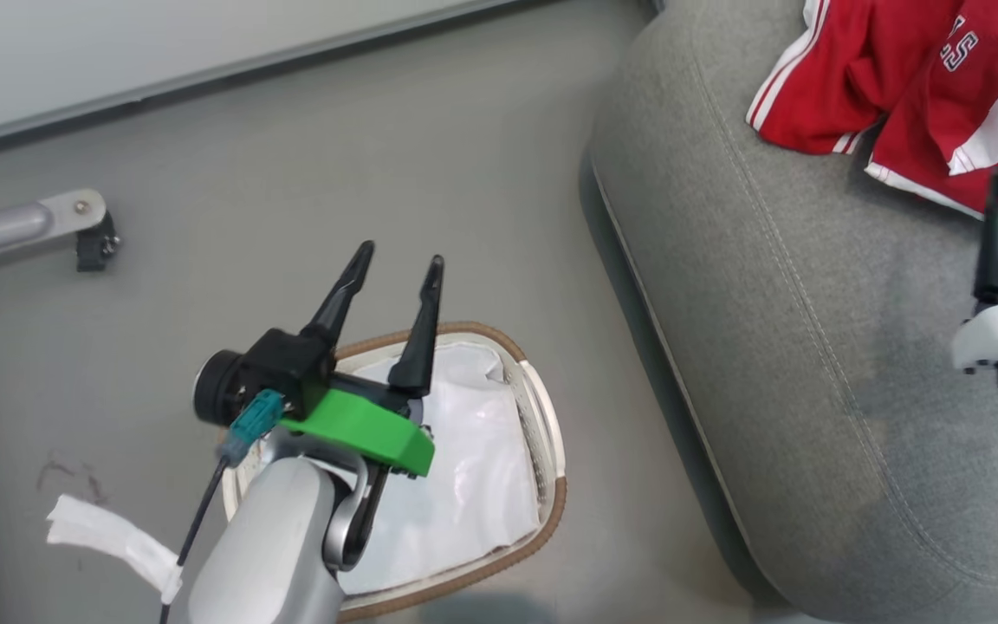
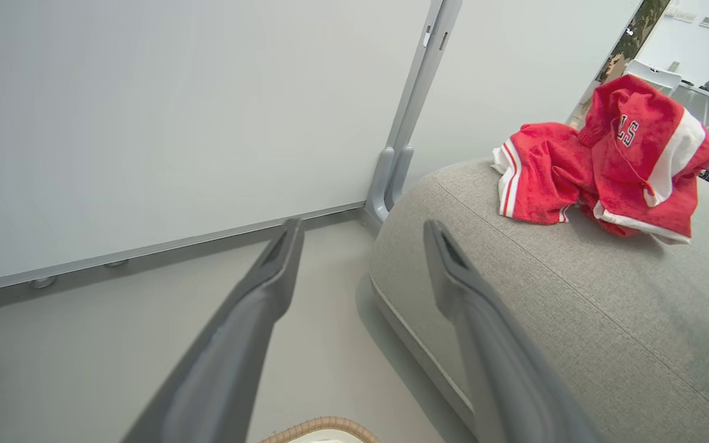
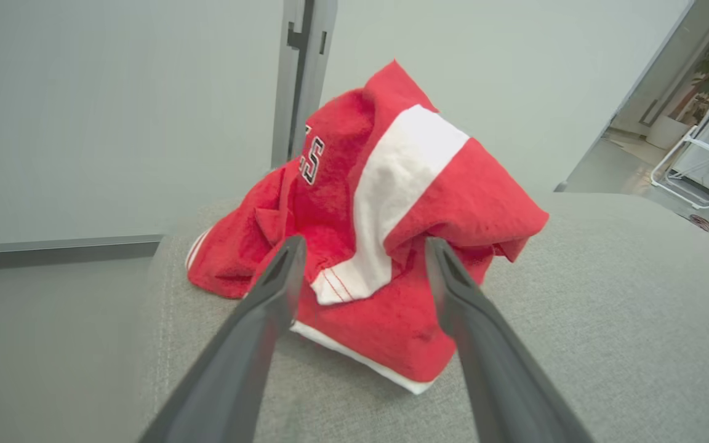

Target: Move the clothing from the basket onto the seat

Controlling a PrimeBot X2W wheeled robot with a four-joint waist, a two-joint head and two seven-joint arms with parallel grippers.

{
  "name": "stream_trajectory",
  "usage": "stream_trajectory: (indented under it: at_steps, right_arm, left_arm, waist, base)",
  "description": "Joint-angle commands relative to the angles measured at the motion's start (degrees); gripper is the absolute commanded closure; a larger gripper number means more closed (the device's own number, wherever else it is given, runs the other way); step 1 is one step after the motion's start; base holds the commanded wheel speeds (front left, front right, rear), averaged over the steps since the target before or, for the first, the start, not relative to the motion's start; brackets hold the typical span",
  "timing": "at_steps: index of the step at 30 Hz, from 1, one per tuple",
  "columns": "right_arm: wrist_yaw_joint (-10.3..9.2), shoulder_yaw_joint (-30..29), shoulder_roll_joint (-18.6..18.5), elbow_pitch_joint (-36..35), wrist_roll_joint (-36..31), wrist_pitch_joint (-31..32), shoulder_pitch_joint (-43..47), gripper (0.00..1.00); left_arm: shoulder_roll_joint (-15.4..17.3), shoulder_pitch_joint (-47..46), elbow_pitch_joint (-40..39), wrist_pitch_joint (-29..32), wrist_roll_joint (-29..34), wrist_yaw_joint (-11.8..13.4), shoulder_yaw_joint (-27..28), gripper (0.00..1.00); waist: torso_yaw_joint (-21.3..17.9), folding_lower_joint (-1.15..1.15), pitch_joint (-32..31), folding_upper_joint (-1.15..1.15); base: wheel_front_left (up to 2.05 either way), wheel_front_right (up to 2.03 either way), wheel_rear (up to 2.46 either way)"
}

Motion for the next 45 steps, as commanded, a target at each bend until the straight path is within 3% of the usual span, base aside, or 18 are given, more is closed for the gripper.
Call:
stream_trajectory:
  at_steps: [1, 11, 20, 33, 45]
  right_arm:
    - [-0.08, 1.0, 0.5, -1.2, 0.4, 0.0, 1.2, 0.00]
    - [-0.08, 7.6, 5.9, -4.2, 2.8, 0.0, 2.1, 0.00]
    - [-0.08, 12.5, 8.1, -4.3, 2.1, 0.0, 4.0, 0.00]
    - [-0.08, 14.2, 8.9, -2.1, 2.4, 0.0, 11.0, 0.00]
    - [-0.08, 15.8, 8.9, -1.4, 4.6, 0.0, 15.7, 0.00]
  left_arm:
    - [0.2, 1.6, -0.4, 0.0, 0.2, -0.1, 1.1, 0.00]
    - [0.2, 5.8, -1.1, 0.0, 1.0, 1.0, 8.1, 0.00]
    - [0.2, 9.2, -0.1, 0.0, 3.1, 3.2, 13.2, 0.00]
    - [0.2, 16.4, 1.1, 0.0, 3.7, 4.1, 17.2, 0.00]
    - [0.2, 21.1, 2.4, 0.0, 0.4, 2.5, 16.8, 0.00]
  waist:
    - [2.2, 0.00, -2.6, 0.00]
    - [8.6, 0.00, -5.9, 0.00]
    - [12.0, 0.00, -8.3, 0.00]
    - [11.7, 0.00, -14.3, 0.00]
    - [11.0, 0.00, -17.6, 0.00]
  base:
    - [0.00, 0.00, 0.00]
    - [0.00, 0.00, 0.00]
    - [0.00, 0.00, 0.00]
    - [0.00, 0.00, 0.00]
    - [0.00, 0.00, 0.00]
